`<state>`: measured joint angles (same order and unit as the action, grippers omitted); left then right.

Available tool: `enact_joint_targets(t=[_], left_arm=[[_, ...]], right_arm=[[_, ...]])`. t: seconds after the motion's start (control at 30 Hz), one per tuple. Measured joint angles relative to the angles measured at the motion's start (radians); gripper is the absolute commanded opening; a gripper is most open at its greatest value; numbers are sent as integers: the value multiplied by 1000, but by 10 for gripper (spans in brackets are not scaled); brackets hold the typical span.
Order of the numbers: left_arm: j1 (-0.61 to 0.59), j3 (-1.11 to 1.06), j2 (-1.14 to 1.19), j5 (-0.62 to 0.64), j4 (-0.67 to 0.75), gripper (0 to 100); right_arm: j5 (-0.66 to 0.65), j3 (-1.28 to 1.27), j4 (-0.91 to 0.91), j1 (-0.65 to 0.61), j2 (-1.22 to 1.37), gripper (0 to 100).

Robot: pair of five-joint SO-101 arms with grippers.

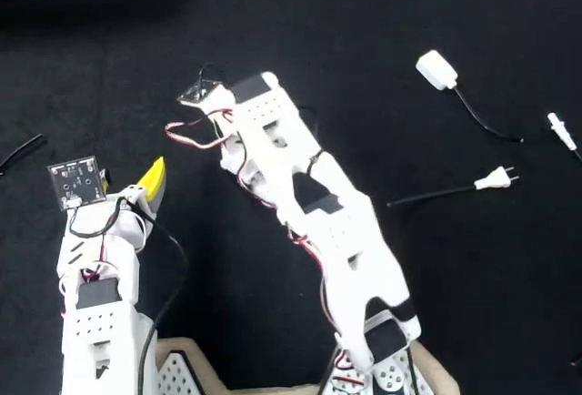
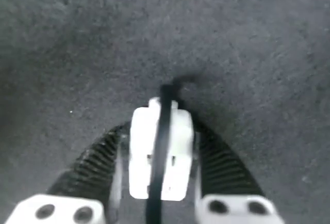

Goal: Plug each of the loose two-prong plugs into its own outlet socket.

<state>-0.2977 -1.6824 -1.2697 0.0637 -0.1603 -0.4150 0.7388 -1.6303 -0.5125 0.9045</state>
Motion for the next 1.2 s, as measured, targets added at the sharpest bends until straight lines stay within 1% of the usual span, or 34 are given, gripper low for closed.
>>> enact_joint_targets(t=[0.17, 0.33, 0.53, 0.87, 1.03, 1.13, 1.2], left_arm=[[0, 0, 0, 0, 0, 343], [0, 0, 0, 0, 0, 343], [0, 0, 0, -41, 0, 342], [0, 0, 0, -48, 0, 341], [0, 0, 0, -48, 0, 341], [0, 0, 0, -48, 0, 340], [0, 0, 0, -48, 0, 340]], right_arm=[[0, 153, -89, -21, 25, 435], [0, 302, -95, -49, 25, 504], [0, 460, -97, -48, 14, 506], [0, 736, -97, -23, -169, 506], [0, 875, -97, 61, -284, 506], [5, 873, -100, 147, -365, 506], [34, 841, -100, 226, -423, 506]])
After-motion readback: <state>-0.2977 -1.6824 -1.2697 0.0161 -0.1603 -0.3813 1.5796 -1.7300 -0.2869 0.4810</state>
